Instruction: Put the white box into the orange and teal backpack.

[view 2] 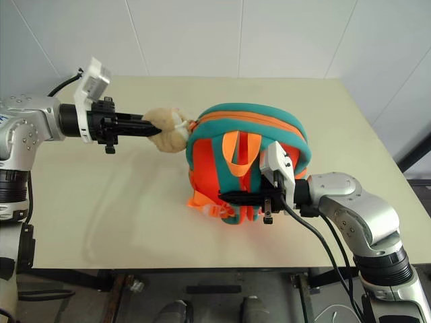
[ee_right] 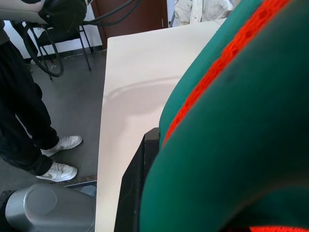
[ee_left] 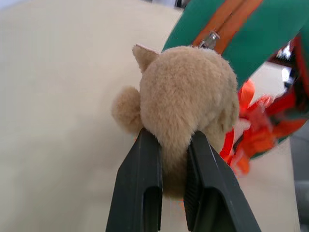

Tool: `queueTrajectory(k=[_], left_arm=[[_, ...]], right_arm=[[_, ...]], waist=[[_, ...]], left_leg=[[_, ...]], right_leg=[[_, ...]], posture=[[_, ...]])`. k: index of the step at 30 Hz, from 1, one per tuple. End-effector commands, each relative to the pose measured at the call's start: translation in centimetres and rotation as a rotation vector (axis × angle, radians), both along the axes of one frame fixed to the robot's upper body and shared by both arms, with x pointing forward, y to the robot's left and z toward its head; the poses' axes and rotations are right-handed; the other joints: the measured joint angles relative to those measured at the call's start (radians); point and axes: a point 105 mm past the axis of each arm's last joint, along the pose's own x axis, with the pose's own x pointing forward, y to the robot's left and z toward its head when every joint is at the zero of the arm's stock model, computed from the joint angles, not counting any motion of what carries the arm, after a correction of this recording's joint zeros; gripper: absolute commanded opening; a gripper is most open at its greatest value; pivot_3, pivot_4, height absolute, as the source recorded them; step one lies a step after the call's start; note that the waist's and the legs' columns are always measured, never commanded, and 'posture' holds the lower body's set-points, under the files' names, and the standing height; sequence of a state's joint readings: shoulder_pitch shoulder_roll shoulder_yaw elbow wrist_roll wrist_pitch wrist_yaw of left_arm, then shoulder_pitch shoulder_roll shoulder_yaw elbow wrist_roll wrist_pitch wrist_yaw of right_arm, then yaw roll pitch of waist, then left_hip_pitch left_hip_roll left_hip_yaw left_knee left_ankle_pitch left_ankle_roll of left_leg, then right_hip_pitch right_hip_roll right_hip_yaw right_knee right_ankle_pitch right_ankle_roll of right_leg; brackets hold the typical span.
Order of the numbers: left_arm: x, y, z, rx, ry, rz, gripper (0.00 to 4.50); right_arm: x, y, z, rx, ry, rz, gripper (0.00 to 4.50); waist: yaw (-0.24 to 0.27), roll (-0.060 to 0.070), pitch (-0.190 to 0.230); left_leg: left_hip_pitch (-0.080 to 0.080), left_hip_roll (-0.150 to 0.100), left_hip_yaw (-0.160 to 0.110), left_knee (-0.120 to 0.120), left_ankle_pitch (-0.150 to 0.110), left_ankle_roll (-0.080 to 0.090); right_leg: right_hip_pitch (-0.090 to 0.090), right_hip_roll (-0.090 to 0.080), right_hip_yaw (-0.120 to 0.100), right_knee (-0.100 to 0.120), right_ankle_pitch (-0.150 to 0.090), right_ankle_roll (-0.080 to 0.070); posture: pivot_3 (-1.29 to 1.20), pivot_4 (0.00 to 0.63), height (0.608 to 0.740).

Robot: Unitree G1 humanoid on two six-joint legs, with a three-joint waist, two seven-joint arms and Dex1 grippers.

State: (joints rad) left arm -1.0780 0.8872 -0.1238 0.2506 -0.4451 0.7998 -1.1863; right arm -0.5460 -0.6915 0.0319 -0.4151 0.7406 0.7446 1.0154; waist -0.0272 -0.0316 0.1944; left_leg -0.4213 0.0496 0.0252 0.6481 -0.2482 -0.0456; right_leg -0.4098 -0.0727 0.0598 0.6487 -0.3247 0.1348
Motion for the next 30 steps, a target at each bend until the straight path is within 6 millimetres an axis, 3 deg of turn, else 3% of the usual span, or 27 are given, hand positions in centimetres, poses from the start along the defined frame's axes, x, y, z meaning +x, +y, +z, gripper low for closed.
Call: queueTrajectory(k=[1, 12, 16, 20, 23, 30], left_arm=[[0.2, 1.0, -1.6, 0.102, 0.02, 0.007, 0.22], [1.3, 1.1, -8.7, 0.409, 0.132, -0.046, 0.22], [1.2, 0.1, -8.6, 0.351, 0.134, -0.073, 0.19], [0.4, -0.7, -7.2, 0.25, 0.099, -0.133, 0.19], [-0.3, -0.6, -5.5, 0.152, 0.041, -0.139, 0.19], [-1.6, 2.1, -5.0, 0.092, 0.021, -0.027, 2.47]], right_arm=[[-0.8, 0.3, 0.8, 0.028, -0.031, 0.027, 0.0], [-0.8, 0.6, 0.8, 0.033, -0.029, 0.02, 0.0], [-0.8, 0.6, 0.8, 0.029, -0.032, 0.018, 0.0], [-0.6, 0.4, 1.0, 0.026, -0.031, 0.007, 0.0], [-0.6, -0.3, 0.7, -0.022, -0.059, -0.014, 0.97], [-1.0, -2.0, 1.4, -0.052, -0.052, -0.038, 3.35]], waist=[[0.0, 0.0, 0.0], [-0.001, 0.0, 0.0], [0.0, 0.0, 0.0], [0.0, 0.0, 0.0], [0.0, 0.0, 0.0], [0.0, 0.0, 0.0]], left_leg=[[0.0, 0.0, 0.0, 0.0, 0.0, 0.0], [0.0, 0.0, 0.0, -0.001, 0.0, 0.0], [0.0, 0.0, 0.0, -0.001, 0.0, 0.0], [0.0, 0.0, 0.0, 0.0, 0.0, 0.0], [-0.001, 0.0, 0.0, 0.0, 0.0, 0.0], [-0.001, 0.0, 0.0, -0.001, 0.0, 0.001]], right_leg=[[0.0, 0.0, 0.0, 0.0, 0.0, 0.0], [0.0, 0.0, 0.0, -0.001, 0.0, 0.0], [0.0, 0.0, 0.0, -0.001, 0.0, 0.0], [0.0, 0.0, 0.0, 0.0, 0.0, 0.0], [0.0, 0.0, 0.0, -0.001, 0.0, 0.0], [0.0, 0.0, 0.0, -0.002, 0.0, 0.0]], posture=[[0.0, 0.15, 0.74], [0.0, 0.15, 0.74], [0.0, 0.15, 0.74], [0.0, 0.15, 0.74], [0.0, 0.15, 0.74], [0.0, 0.15, 0.74]])
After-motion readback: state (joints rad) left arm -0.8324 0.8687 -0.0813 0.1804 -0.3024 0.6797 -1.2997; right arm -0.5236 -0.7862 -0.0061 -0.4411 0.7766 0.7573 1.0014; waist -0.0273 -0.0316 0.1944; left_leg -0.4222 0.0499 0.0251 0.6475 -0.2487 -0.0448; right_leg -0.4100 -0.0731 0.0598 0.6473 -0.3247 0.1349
